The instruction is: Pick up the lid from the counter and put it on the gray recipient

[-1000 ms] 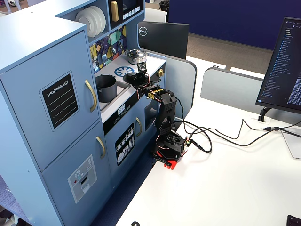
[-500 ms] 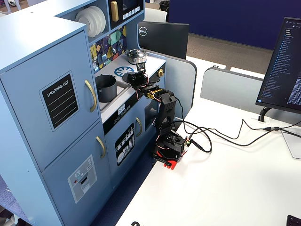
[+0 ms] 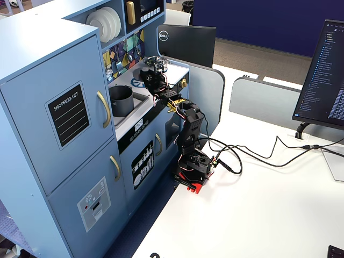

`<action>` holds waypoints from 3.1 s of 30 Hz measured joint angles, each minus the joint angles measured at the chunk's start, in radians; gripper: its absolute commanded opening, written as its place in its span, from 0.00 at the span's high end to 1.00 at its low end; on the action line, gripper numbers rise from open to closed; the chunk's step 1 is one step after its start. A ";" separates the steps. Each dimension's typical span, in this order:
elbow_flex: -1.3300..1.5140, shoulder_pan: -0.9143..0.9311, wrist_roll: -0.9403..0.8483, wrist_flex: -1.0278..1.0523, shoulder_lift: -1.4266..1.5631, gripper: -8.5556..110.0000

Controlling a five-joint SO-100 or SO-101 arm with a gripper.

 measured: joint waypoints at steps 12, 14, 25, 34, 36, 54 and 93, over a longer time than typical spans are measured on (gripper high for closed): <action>-0.127 -0.156 0.000 0.207 0.106 0.93; -0.140 -0.195 0.000 0.235 0.118 0.93; -0.153 -0.377 0.000 0.313 0.150 0.93; -0.021 -0.413 0.000 0.310 0.192 0.93; 0.017 -0.411 0.000 0.301 0.201 0.93; 0.080 -0.422 0.006 0.238 0.224 0.93; 0.143 -0.434 0.006 0.114 0.135 0.93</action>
